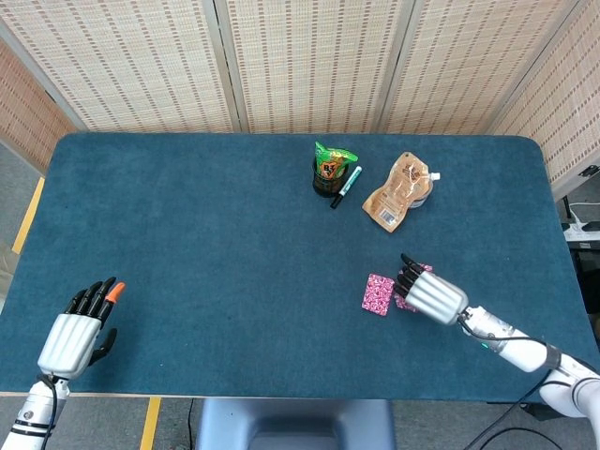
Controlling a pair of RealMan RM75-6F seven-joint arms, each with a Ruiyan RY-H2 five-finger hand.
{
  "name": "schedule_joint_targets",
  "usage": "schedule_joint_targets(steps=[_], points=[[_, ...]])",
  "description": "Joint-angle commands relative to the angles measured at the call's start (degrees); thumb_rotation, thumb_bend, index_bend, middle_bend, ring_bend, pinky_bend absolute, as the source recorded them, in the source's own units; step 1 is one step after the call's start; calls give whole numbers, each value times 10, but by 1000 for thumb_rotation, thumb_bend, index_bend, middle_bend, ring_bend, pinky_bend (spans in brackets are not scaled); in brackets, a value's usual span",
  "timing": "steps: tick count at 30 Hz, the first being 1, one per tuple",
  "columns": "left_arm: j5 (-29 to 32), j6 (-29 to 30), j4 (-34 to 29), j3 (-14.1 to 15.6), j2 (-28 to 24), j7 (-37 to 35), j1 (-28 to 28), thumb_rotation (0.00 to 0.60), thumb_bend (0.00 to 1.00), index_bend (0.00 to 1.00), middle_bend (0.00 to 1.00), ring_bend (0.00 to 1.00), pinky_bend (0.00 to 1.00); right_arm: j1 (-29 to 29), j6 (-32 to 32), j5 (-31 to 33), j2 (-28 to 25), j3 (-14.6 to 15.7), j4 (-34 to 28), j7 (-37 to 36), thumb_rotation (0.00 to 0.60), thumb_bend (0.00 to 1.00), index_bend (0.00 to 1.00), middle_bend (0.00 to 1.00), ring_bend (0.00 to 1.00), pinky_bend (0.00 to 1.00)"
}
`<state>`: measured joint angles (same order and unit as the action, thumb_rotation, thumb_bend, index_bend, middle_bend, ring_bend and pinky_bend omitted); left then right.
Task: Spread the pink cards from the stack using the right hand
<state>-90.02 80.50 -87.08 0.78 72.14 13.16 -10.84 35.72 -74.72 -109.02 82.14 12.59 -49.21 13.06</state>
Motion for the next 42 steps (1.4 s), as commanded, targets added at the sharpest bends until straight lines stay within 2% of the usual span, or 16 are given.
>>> schedule_joint_targets(steps=[1, 7, 13, 15, 17, 19, 22, 28, 34, 38, 40, 42], points=[[-2, 1, -1, 1, 0, 1, 1, 600, 463, 0, 32, 80, 184, -11, -17, -19, -19, 13, -30, 23, 600, 231, 738, 518, 287, 145], [-7, 3, -2, 4, 0, 1, 1, 600, 463, 0, 32, 80, 185, -31, -24, -39, -35, 32, -66, 51, 600, 231, 737, 518, 292, 145], [-11, 6, -5, 5, -2, -1, 3, 600, 463, 0, 32, 80, 184, -44, -11, -51, -31, 43, -67, 72, 600, 232, 696, 517, 293, 145], [-11, 5, -4, 5, -3, -2, 2, 600, 463, 0, 32, 80, 185, -47, -3, -47, -28, 40, -67, 78, 600, 232, 649, 516, 293, 145], [-11, 3, -4, 5, -3, -3, 2, 600, 463, 0, 32, 80, 185, -48, 7, -41, -26, 36, -72, 81, 600, 232, 555, 478, 284, 145], [-10, 3, -4, 5, -4, -5, 1, 600, 463, 0, 32, 80, 186, -49, 18, -34, -27, 32, -84, 81, 600, 231, 408, 370, 241, 145], [-8, 3, -2, 3, -4, -9, 1, 600, 463, 0, 33, 80, 188, -47, 28, -34, -31, 30, -100, 90, 600, 231, 254, 254, 183, 144], [-7, 1, -1, 2, -5, -13, 0, 600, 464, 0, 33, 87, 195, -50, 45, -29, -37, 25, -116, 107, 600, 228, 107, 160, 130, 142], [-7, 2, -2, 2, -6, -14, 1, 600, 463, 0, 33, 88, 202, -62, 33, -26, -56, 21, -146, 122, 600, 214, 40, 90, 95, 134], [-9, 6, -3, 2, -7, -14, 2, 600, 464, 0, 33, 88, 202, -86, -21, -20, -81, 7, -185, 124, 600, 213, 35, 90, 75, 126], [-10, 8, -2, 1, -7, -15, 2, 600, 464, 0, 33, 88, 202, -120, -66, 21, -95, -14, -233, 108, 600, 213, 35, 78, 48, 121], [-13, 9, -1, 1, -7, -18, 2, 600, 463, 0, 31, 86, 201, -163, -83, 89, -114, -27, -313, 97, 600, 212, 33, 49, 17, 114]])
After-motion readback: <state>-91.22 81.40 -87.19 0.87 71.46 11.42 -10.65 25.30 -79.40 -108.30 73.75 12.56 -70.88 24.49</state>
